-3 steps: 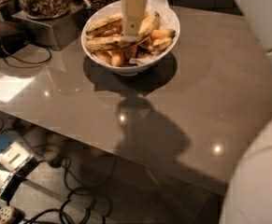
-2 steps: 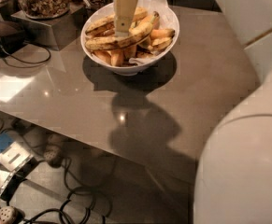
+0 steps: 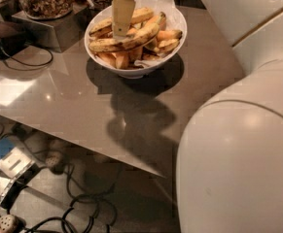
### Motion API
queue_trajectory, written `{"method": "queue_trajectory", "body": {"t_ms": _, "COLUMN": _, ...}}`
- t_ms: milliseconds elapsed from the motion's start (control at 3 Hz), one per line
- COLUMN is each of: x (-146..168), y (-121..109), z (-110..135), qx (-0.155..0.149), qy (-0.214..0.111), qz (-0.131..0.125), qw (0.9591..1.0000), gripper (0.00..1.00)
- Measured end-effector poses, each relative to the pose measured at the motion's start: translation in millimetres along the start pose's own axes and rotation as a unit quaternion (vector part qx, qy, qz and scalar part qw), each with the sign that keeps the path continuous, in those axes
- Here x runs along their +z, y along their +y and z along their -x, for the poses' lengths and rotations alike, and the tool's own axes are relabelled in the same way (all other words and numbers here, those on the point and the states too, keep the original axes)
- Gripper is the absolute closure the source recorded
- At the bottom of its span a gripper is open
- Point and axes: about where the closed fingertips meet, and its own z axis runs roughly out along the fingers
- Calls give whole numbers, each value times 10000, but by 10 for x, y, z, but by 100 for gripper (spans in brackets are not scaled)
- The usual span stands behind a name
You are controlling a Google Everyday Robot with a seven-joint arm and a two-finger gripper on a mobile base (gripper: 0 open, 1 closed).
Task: Pick banana from white bowl
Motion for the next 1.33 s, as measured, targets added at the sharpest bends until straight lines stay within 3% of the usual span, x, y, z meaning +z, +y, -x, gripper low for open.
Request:
{"method": "queue_trajectory", "body": {"t_ms": 333, "x": 183, "y": 61, "z": -7, "qx": 62, "qy": 57, "qz": 226, "qw": 9997, "gripper": 29}}
{"method": "queue_trajectory", "body": {"t_ms": 667, "x": 334, "y": 124, "z": -44, "qx": 88, "qy": 170, "qz": 401, "qw": 9990, "gripper": 37}}
{"method": "queue_trajectory", "body": {"t_ms": 1000, "x": 436, "y": 138, "z": -70, "qx": 84, "qy": 284, "qz": 484, "qw": 9984, "gripper": 45}}
{"method": "queue_trajectory", "body": {"t_ms": 1333, "x": 485, "y": 105, "z": -140, "qx": 118, "qy": 378, "qz": 496, "qw": 9980, "gripper": 43}}
